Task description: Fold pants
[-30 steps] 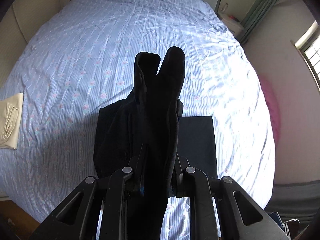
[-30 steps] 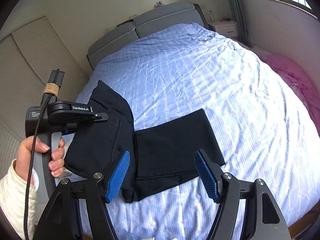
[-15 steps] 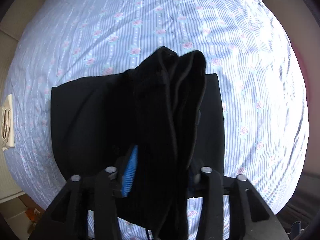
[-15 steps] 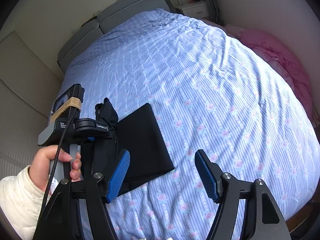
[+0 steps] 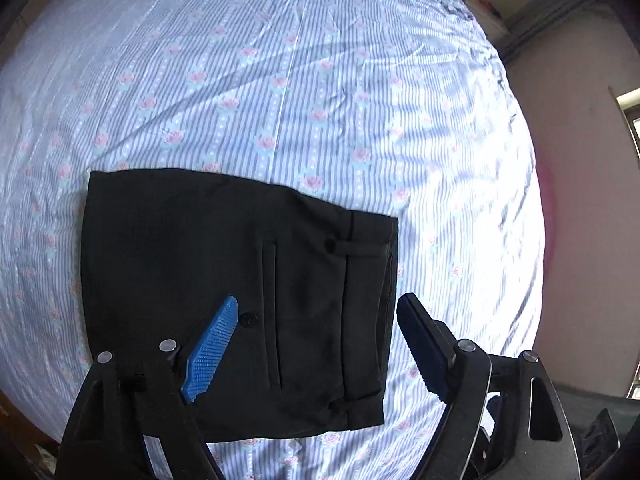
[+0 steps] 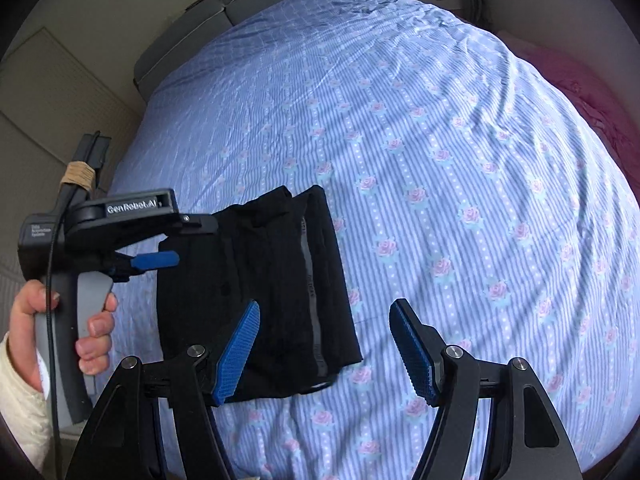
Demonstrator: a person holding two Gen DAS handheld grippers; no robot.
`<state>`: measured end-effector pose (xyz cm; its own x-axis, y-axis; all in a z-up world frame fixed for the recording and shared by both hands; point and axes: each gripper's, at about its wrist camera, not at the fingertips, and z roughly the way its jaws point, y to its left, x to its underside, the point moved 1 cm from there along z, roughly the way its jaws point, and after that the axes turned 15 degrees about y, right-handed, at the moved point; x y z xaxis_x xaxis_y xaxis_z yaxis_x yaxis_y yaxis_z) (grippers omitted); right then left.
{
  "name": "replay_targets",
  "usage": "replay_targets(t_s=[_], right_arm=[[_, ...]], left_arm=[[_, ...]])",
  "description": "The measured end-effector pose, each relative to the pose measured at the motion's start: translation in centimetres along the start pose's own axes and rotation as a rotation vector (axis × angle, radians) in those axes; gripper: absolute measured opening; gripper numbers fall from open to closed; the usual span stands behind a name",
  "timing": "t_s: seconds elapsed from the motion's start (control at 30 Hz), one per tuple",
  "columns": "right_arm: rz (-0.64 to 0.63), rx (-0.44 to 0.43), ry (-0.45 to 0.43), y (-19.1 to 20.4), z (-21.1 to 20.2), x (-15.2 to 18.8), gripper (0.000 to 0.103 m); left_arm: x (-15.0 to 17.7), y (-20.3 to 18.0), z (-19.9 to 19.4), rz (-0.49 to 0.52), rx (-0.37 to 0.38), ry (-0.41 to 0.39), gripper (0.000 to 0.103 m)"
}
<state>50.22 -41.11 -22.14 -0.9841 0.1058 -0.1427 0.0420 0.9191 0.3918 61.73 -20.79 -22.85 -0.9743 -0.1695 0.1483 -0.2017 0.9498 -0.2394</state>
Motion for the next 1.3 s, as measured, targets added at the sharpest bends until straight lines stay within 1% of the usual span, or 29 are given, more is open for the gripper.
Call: replay_targets(t_s=[0.07, 0.17, 0.2, 0.23, 0.27, 0.33, 0.47, 0.53, 0.63, 0.7, 0.8, 0.83, 0.9, 0.97, 1.03, 1.07, 1.17, 1.3], right_arm=[[-0.016, -0.002, -0.003, 0.4, 0.4, -0.6, 0.069], [-0.038, -0.033, 0.022, 0.5, 1.8, -1.4, 0.069], [-0.047, -0.044, 0.035, 0.6, 2.4, -1.5, 0.067], [-0.062, -0.053, 0.047, 0.8, 3.1, -1.6, 0.065], [-0.080, -0.053, 0.062, 1.0, 3.9, -1.8, 0.059], [-0.118, -0.054, 0.090, 1.6, 5.3, -2.0, 0.056], [-0.164, -0.066, 0.144, 2.6, 8.6, -2.7, 0.047], [-0.172, -0.064, 0.171, 2.9, 10.1, -3.1, 0.045], [-0.168, -0.051, 0.195, 2.9, 11.7, -3.8, 0.044], [-0.163, -0.037, 0.207, 2.8, 12.5, -4.2, 0.044], [-0.170, 0.009, 0.224, 2.8, 13.8, -4.4, 0.044], [-0.170, 0.014, 0.231, 2.8, 14.0, -4.5, 0.044], [-0.178, 0.009, 0.241, 3.1, 14.2, -4.4, 0.041], [-0.188, 0.019, 0.235, 3.3, 14.0, -4.2, 0.039], [-0.162, -0.005, 0.227, 3.0, 13.4, -4.2, 0.033], [-0.151, -0.035, 0.220, 2.8, 12.8, -4.1, 0.031], [-0.118, -0.167, 0.219, 2.1, 11.8, -4.2, 0.030], [-0.110, -0.274, 0.247, 1.5, 11.6, -4.0, 0.029]], left_arm=[[0.3, 0.0, -0.9, 0.037, -0.058, -0.041, 0.082], [1.6, 0.4, -1.1, 0.145, -0.197, -0.094, 0.082], [1.9, 1.0, -0.6, 0.180, -0.238, -0.101, 0.082], [2.6, 1.5, -0.1, 0.214, -0.278, -0.106, 0.082], [3.1, 2.1, 0.7, 0.237, -0.306, -0.105, 0.082], [4.1, 3.5, 2.3, 0.244, -0.331, -0.074, 0.082], [5.9, 6.1, 5.5, 0.161, -0.293, 0.016, 0.081], [6.3, 7.0, 6.6, 0.115, -0.267, 0.037, 0.081], [6.4, 7.5, 7.7, 0.066, -0.240, 0.046, 0.081], [6.4, 7.7, 8.0, 0.051, -0.223, 0.050, 0.081], [6.3, 7.6, 8.0, 0.059, -0.218, 0.044, 0.081], [6.3, 7.6, 7.9, 0.065, -0.217, 0.039, 0.081], [6.4, 7.4, 7.7, 0.072, -0.216, 0.030, 0.081], [6.5, 7.3, 7.3, 0.072, -0.211, 0.024, 0.081], [6.6, 7.4, 7.1, 0.072, -0.201, 0.020, 0.081], [6.6, 7.4, 7.0, 0.072, -0.199, 0.018, 0.081], [6.5, 7.5, 6.8, 0.071, -0.199, 0.019, 0.081], [6.5, 7.4, 7.2, 0.073, -0.191, 0.039, 0.081]])
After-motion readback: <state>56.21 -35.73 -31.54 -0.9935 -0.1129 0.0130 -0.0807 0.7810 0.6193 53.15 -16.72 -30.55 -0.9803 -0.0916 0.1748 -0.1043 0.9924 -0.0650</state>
